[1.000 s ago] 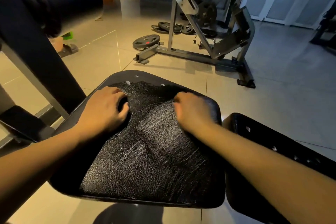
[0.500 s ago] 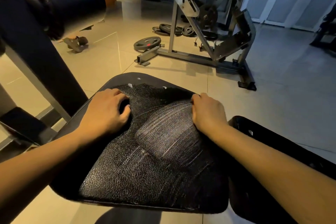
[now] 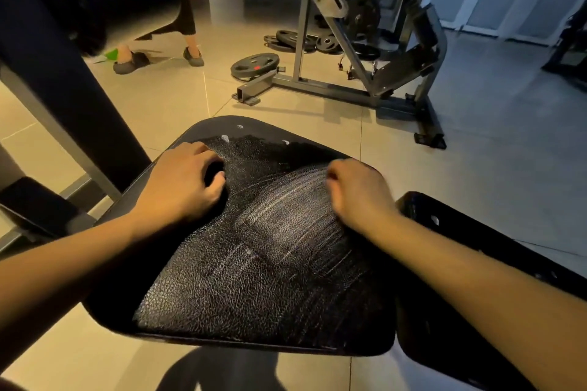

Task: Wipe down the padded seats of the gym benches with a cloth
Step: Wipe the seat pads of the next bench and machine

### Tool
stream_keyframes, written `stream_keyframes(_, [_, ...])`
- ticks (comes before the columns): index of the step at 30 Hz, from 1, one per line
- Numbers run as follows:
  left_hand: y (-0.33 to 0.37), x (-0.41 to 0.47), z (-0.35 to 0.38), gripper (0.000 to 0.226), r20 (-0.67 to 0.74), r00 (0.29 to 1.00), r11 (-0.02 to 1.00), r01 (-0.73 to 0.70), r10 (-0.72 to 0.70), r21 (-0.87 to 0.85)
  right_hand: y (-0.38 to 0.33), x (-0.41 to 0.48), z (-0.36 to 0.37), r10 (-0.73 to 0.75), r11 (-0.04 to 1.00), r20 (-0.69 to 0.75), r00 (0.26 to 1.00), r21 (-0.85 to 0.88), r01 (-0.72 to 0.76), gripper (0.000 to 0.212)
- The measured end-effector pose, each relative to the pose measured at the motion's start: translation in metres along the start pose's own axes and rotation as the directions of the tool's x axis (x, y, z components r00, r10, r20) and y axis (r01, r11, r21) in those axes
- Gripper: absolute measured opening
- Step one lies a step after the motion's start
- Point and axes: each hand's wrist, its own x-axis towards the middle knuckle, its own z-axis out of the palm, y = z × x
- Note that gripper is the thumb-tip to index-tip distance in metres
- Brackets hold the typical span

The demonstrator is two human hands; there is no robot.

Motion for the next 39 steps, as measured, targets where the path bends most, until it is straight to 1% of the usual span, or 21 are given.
stream_keyframes(1, [0.000,-0.001,0.000,0.035,0.004,1.000,1.000,0.001,-0.001,0.001,-0.023,-0.014,-0.003,-0.162,0.983,0.029,0.986,0.091,0.159,0.020])
stream_keyframes(3, [0.002,-0.002,-0.002,0.038,0.005,1.000,1.000,0.002,-0.002,0.007,-0.055,-0.037,-0.008,-0.493,0.862,0.083,0.866,0.177,0.474,0.019])
stream_keyframes(4, [0.003,-0.002,-0.003,0.039,0.004,1.000,1.000,0.000,0.000,0.009,-0.057,-0.040,-0.006,-0.576,0.812,0.094,0.812,0.183,0.554,0.019])
stream_keyframes(5, [0.004,-0.002,-0.004,0.039,0.003,1.000,1.000,-0.002,0.002,0.011,-0.051,-0.036,-0.005,-0.567,0.816,0.078,0.820,0.189,0.546,0.020])
stream_keyframes(6, [0.005,-0.003,-0.004,0.038,0.004,1.000,1.000,0.000,0.000,0.014,-0.038,-0.026,-0.003,-0.485,0.865,0.062,0.872,0.177,0.469,0.020])
stream_keyframes(9, [0.006,-0.004,-0.004,0.036,0.010,1.000,0.999,0.008,-0.009,0.031,0.022,0.008,0.001,-0.079,0.997,0.018,0.997,-0.004,0.079,0.023])
stream_keyframes(11, [0.006,-0.003,-0.004,0.035,0.011,1.000,0.999,0.008,-0.009,0.049,0.052,0.017,-0.001,0.132,0.986,-0.059,0.990,-0.094,-0.137,0.024])
stream_keyframes(12, [0.007,-0.002,-0.004,0.034,0.017,1.000,0.998,0.009,-0.010,0.054,0.051,0.016,-0.002,0.147,0.981,-0.077,0.986,-0.113,-0.155,0.024])
stream_keyframes(14, [0.008,-0.002,-0.005,0.034,0.020,1.000,0.999,0.015,-0.016,0.052,0.022,0.008,0.000,0.046,0.996,-0.017,0.999,-0.069,-0.047,0.025])
stream_keyframes(16, [0.008,-0.003,-0.006,0.033,0.024,0.999,0.999,0.022,-0.023,0.046,-0.028,-0.006,0.000,-0.175,0.981,0.035,0.984,0.095,0.171,0.022])
stream_keyframes(19, [0.008,-0.004,-0.007,0.034,0.031,0.999,0.999,0.017,-0.018,0.036,-0.071,-0.027,0.003,-0.548,0.830,0.072,0.833,0.174,0.530,0.021])
stream_keyframes(20, [0.008,-0.005,-0.007,0.033,0.033,0.999,0.999,0.013,-0.014,0.029,-0.065,-0.021,0.004,-0.535,0.836,0.051,0.843,0.172,0.521,0.021])
stream_keyframes(21, [0.009,-0.006,-0.007,0.031,0.030,0.999,1.000,0.016,-0.016,0.023,-0.051,-0.009,0.005,-0.437,0.890,0.035,0.899,0.165,0.426,0.023])
stream_keyframes(23, [0.009,-0.007,-0.005,0.027,0.011,0.999,0.999,0.030,-0.030,0.019,-0.005,0.020,0.006,-0.128,0.990,0.005,0.992,0.053,0.128,0.025])
stream_keyframes(25, [0.010,-0.005,-0.004,0.028,0.001,1.000,0.999,0.031,-0.031,0.033,0.042,0.039,0.007,0.142,0.985,-0.037,0.989,-0.095,-0.145,0.023])
stream_keyframes(26, [0.010,-0.004,-0.003,0.030,0.003,1.000,0.999,0.028,-0.028,0.039,0.053,0.042,0.008,0.192,0.968,-0.067,0.979,-0.149,-0.200,0.021])
stream_keyframes(28, [0.007,-0.003,-0.001,0.033,0.012,1.000,0.999,0.025,-0.026,0.038,0.036,0.040,0.011,0.191,0.966,-0.061,0.980,-0.164,-0.198,0.020])
stream_keyframes(30, [0.007,-0.002,-0.002,0.033,0.004,1.000,0.999,0.017,-0.017,0.042,-0.009,0.041,0.016,0.123,0.990,-0.031,0.992,-0.069,-0.125,0.022])
stream_keyframes(33, [0.006,-0.002,-0.007,0.029,0.002,1.000,1.000,0.020,-0.020,0.018,-0.097,0.044,0.022,-0.082,0.994,0.062,0.995,0.071,0.078,0.024])
stream_keyframes(36, [0.001,0.000,-0.016,0.042,-0.007,0.998,0.997,0.063,-0.063,-0.034,-0.141,0.034,0.023,-0.282,0.956,0.131,0.951,0.121,0.267,0.023])
stream_keyframes(39, [-0.015,-0.001,-0.036,0.034,0.032,0.986,0.986,0.164,-0.164,-0.021,-0.086,0.044,0.018,-0.084,0.995,0.099,0.992,0.063,0.079,0.024])
